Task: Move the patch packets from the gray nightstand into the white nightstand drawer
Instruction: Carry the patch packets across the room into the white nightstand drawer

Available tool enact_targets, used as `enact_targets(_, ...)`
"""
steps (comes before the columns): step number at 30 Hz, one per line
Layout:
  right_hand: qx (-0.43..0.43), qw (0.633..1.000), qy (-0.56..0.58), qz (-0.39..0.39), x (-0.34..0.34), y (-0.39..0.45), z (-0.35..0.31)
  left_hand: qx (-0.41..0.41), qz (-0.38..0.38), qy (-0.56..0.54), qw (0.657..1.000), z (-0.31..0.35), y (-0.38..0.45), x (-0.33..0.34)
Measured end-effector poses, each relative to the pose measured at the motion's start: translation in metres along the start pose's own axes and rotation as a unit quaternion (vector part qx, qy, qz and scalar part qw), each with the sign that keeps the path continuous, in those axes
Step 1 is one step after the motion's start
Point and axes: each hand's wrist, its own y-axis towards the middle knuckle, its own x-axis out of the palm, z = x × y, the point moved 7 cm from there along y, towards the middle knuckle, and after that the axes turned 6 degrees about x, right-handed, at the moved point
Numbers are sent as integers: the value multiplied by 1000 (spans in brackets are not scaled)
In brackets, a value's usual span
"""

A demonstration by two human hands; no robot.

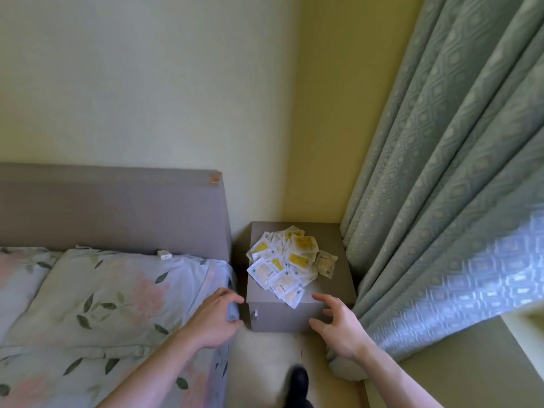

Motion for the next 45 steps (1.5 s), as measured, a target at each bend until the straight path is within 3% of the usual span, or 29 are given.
enact_targets(7, 70, 995, -34, -56, -8, 125, 21, -90, -53, -33, 994, -26, 114, 12)
enact_targets(14, 134, 985, -37, -107, 11, 238, 44, -154, -40, -81, 984, -57, 210, 23)
enact_targets(20, 177, 977, -64, -104, 47, 305, 81, -217, -32, -135, 966, -105, 277, 64)
enact_targets(29, 205, 976, -60, -31, 111, 393, 130, -281, 33, -184, 941, -174, 364, 131)
enact_targets(34, 287, 957, -1, 27, 149, 400, 161, -286, 47, -196, 937, -207, 382, 172)
enact_targets(37, 296, 952, 46, 72, 159, 403, 168, -280, 50, -212, 935, -215, 391, 189)
enact_targets(42, 305, 947, 56, 81, 168, 404, 175, -298, 85, -240, 920, -223, 388, 200)
enact_targets(45, 322, 934, 120, 103, 169, 403, 175, -290, 93, -266, 915, -221, 384, 202)
